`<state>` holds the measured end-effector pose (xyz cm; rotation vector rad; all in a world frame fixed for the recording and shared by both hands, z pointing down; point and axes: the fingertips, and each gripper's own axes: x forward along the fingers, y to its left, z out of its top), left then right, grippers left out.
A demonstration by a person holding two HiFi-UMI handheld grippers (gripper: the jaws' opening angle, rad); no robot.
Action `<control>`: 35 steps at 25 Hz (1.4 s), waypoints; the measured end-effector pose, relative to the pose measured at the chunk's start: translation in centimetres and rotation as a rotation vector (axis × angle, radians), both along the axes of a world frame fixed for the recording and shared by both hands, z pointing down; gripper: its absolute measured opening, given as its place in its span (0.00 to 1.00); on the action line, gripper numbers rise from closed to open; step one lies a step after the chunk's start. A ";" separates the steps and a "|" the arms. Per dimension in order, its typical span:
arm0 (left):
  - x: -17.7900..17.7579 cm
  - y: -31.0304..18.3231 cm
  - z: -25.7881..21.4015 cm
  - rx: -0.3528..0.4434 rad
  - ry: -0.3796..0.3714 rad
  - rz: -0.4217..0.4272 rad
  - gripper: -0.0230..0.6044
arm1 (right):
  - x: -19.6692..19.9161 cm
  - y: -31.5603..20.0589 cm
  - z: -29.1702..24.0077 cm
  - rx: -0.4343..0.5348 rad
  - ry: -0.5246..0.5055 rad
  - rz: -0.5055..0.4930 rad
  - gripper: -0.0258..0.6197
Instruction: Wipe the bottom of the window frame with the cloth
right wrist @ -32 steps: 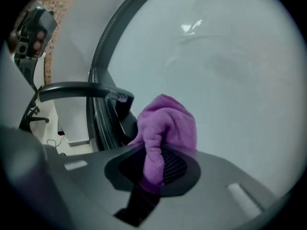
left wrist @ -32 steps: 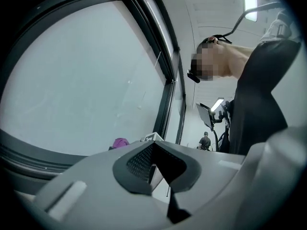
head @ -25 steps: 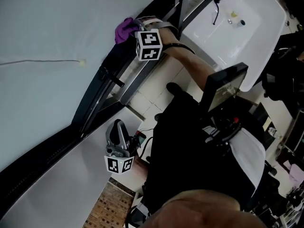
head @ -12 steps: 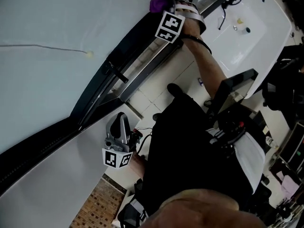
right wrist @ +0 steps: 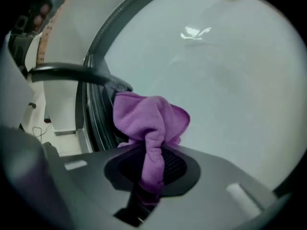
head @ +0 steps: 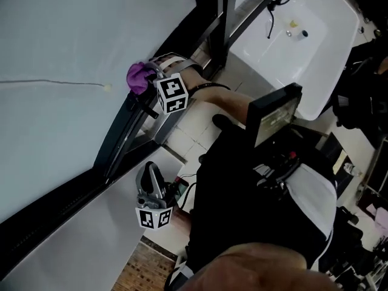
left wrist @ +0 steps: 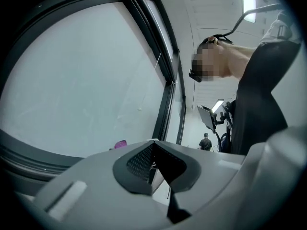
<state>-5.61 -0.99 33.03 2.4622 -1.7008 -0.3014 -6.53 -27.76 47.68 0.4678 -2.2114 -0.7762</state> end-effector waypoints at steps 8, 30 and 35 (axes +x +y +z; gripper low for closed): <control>-0.4 0.2 0.2 0.004 0.003 0.000 0.04 | 17.0 -15.1 0.9 0.237 0.361 0.372 0.13; -10.0 8.6 9.2 -0.156 0.160 -0.314 0.04 | 2.5 24.5 4.6 -1.505 -0.518 -0.220 0.14; -12.4 14.1 9.2 -0.115 0.196 -0.351 0.04 | -4.0 33.4 -2.1 -1.579 -0.636 -0.428 0.14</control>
